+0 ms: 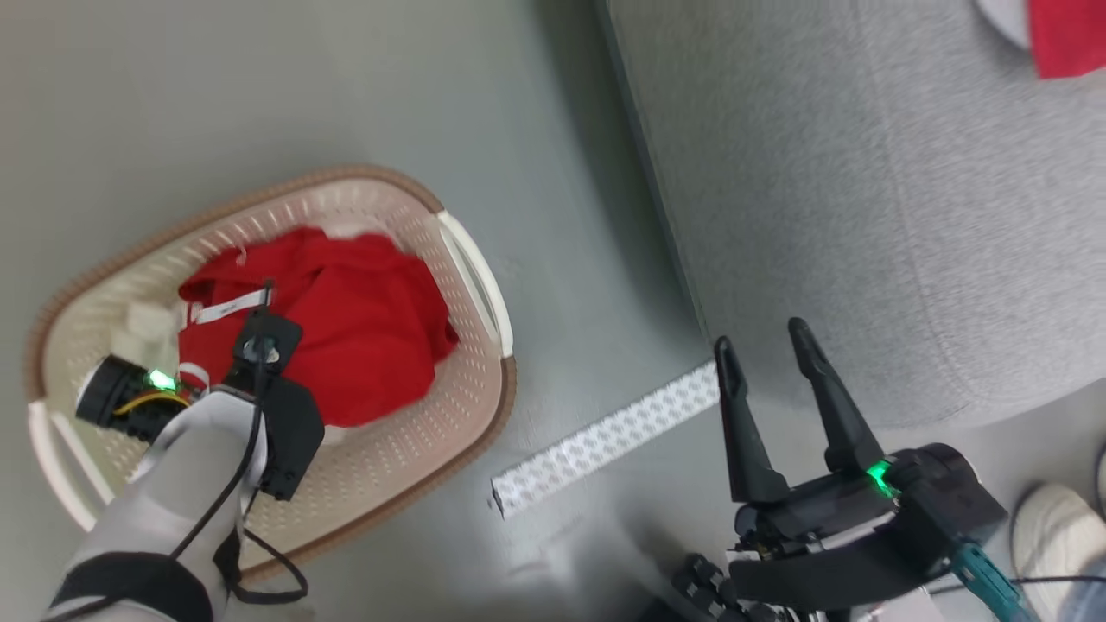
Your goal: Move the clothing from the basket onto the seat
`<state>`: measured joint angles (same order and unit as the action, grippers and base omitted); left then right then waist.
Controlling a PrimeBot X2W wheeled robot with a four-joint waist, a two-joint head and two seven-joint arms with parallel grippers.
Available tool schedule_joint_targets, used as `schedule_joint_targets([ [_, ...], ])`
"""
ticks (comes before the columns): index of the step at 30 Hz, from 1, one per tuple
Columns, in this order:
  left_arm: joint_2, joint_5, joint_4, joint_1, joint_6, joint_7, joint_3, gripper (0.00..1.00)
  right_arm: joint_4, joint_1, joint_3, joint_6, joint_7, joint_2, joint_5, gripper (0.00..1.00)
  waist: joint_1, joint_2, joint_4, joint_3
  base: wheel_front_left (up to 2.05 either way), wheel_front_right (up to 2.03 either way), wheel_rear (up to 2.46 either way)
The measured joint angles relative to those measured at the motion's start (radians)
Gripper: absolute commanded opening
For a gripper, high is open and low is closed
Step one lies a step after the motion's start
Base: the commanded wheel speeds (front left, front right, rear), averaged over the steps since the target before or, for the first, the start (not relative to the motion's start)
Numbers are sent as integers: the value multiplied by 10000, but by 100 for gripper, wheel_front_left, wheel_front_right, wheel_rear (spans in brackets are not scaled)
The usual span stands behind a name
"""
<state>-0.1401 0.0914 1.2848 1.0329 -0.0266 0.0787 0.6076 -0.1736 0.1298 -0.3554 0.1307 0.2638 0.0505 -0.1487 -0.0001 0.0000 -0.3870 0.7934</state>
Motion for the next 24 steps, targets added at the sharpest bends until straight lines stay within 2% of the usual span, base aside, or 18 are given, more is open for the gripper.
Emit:
schedule_joint_targets([
  [5, 525, 560, -4, -492, 430, 692, -249, 0, 658, 238, -50, 0, 0, -8, 140, 100, -1, 0, 189, -1038, 0, 0, 0],
  [11, 857, 1204, -232, -1012, 686, 1221, -397, 0, 1551, 162, -73, 0, 0, -13, 439, 100, -1, 0, 543, -2491, 0, 0, 0],
  [16, 874, 2291, -1636, -1954, 905, 1193, 151, 0, 2236, -192, -98, 0, -25, -19, 525, 100, -2, -1, 866, -3814, 0, 0, 0],
  [23, 880, 3655, -3685, -2304, 245, 639, 1158, 0, 2454, -587, 121, 0, -360, -17, 587, 100, -3, -3, 1382, -5616, 0, 0, 0],
  [24, 880, 3655, -3685, -2304, 245, 639, 1158, 0, 2454, -587, 121, 0, -360, -17, 587, 100, -3, -3, 1382, -5616, 0, 0, 0],
])
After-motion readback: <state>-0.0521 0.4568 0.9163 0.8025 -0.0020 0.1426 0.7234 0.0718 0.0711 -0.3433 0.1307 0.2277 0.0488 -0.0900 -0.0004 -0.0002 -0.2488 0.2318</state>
